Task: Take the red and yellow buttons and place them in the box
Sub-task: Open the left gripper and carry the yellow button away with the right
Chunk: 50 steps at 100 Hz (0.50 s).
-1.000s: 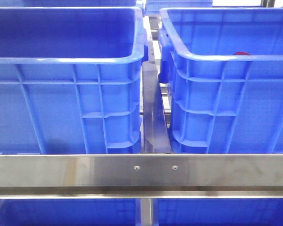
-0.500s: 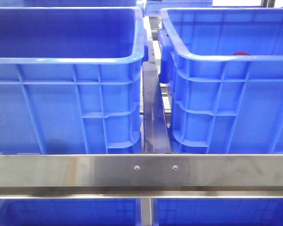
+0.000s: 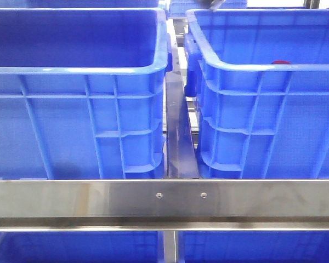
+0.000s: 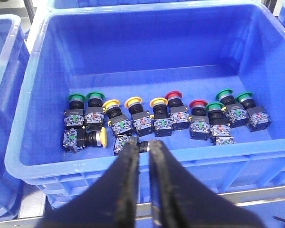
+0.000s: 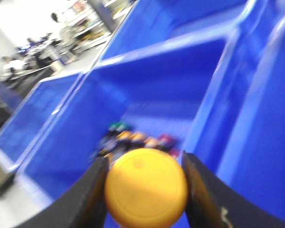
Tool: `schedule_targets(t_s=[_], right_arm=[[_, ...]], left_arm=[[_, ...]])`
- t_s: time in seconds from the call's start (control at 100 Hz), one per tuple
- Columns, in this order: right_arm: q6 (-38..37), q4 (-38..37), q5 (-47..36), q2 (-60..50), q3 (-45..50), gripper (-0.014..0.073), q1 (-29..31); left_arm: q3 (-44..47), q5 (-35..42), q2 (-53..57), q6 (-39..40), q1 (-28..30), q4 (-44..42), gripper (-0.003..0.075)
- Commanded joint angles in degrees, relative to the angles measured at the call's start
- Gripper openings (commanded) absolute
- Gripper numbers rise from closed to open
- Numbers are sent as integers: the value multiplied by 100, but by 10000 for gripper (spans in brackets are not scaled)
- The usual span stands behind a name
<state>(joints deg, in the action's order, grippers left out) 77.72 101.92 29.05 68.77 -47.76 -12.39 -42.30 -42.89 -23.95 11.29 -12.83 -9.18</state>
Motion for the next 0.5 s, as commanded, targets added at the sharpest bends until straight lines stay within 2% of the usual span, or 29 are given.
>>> schedule_targets(t_s=[0.0, 0.29, 0.36, 0.49], right_arm=[[496, 800, -470, -121, -386, 161, 32], [1702, 795, -3452, -15, -969, 161, 55], [1816, 686, -3628, 115, -1092, 161, 220], [1816, 619, -3329, 497, -1263, 161, 825]], left_arm=[[-136, 453, -41, 55, 21, 10, -19], [-136, 453, -41, 55, 21, 10, -19], [-136, 453, -41, 55, 21, 10, -19], [-136, 453, -41, 55, 21, 10, -19]])
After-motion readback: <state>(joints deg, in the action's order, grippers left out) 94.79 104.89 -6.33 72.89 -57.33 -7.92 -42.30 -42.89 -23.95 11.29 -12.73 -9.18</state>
